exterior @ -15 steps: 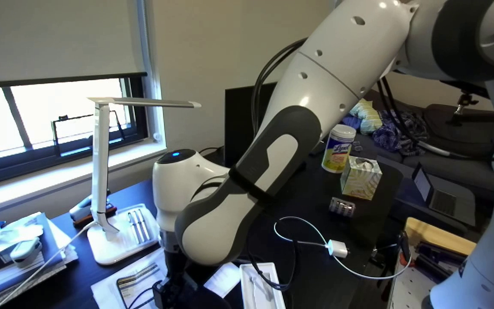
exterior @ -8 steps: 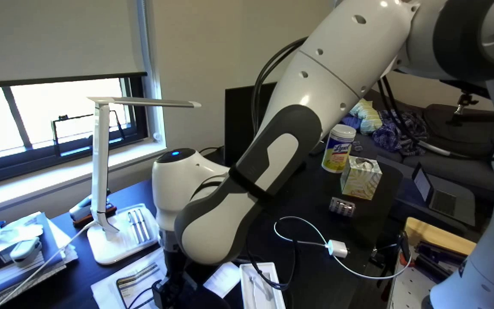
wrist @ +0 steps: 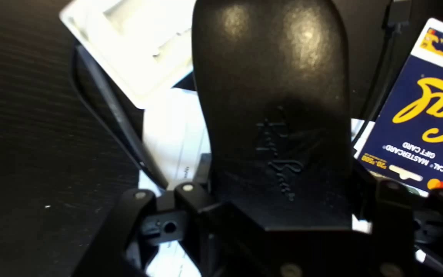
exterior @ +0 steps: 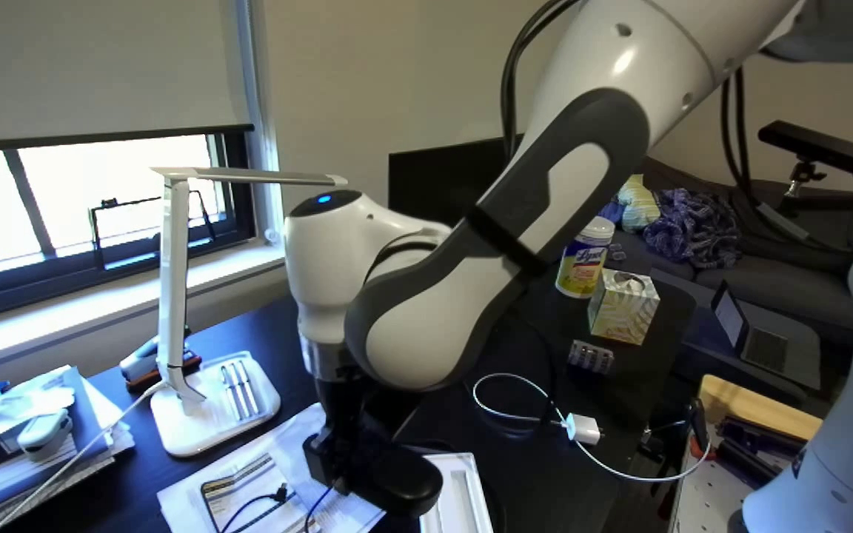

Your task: Move the computer mouse to the right side of the desk

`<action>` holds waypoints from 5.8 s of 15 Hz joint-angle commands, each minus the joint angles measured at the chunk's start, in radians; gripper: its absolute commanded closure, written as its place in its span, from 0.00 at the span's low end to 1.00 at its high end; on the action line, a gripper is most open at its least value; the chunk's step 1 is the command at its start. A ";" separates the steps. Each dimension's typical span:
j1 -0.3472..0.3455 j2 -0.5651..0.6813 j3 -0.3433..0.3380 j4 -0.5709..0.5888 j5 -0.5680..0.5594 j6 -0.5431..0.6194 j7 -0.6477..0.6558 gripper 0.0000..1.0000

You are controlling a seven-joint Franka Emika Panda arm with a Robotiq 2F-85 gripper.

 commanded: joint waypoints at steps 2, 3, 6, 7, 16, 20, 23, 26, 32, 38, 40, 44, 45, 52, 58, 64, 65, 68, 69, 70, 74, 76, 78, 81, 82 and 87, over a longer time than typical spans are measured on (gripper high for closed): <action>-0.043 -0.273 0.003 -0.162 -0.068 -0.228 0.008 0.47; -0.057 -0.317 0.014 -0.183 -0.062 -0.284 0.004 0.47; -0.122 -0.415 0.017 -0.235 -0.034 -0.410 -0.021 0.47; -0.138 -0.447 0.019 -0.256 -0.029 -0.446 -0.018 0.47; -0.214 -0.474 0.046 -0.293 -0.042 -0.469 -0.047 0.22; -0.213 -0.465 0.052 -0.289 -0.082 -0.460 0.010 0.47; -0.232 -0.515 0.044 -0.336 -0.191 -0.421 0.059 0.47; -0.283 -0.591 0.016 -0.407 -0.292 -0.363 0.037 0.47; -0.413 -0.766 -0.095 -0.580 -0.241 -0.109 -0.184 0.47; -0.508 -0.773 -0.158 -0.630 -0.214 -0.022 -0.308 0.22; -0.526 -0.778 -0.181 -0.652 -0.207 -0.006 -0.352 0.22; -0.525 -0.779 -0.180 -0.654 -0.206 -0.005 -0.355 0.47; -0.538 -0.772 -0.176 -0.661 -0.214 0.023 -0.321 0.47; -0.575 -0.663 -0.262 -0.709 -0.057 0.126 -0.376 0.47; -0.619 -0.485 -0.312 -0.669 -0.058 0.204 -0.458 0.47; -0.624 -0.268 -0.317 -0.577 -0.289 0.246 -0.441 0.47; -0.618 -0.238 -0.320 -0.565 -0.314 0.254 -0.448 0.47; -0.596 -0.147 -0.332 -0.526 -0.374 0.302 -0.460 0.47; -0.588 -0.120 -0.336 -0.507 -0.388 0.311 -0.460 0.47; -0.591 -0.102 -0.331 -0.505 -0.381 0.333 -0.486 0.47; -0.563 -0.041 -0.337 -0.495 -0.383 0.424 -0.507 0.47; -0.549 -0.028 -0.343 -0.504 -0.380 0.470 -0.516 0.47; -0.534 -0.026 -0.356 -0.511 -0.377 0.501 -0.514 0.47; -0.536 -0.040 -0.351 -0.526 -0.353 0.537 -0.527 0.03; -0.544 -0.053 -0.346 -0.536 -0.341 0.540 -0.533 0.00; -0.571 -0.087 -0.331 -0.571 -0.299 0.596 -0.552 0.00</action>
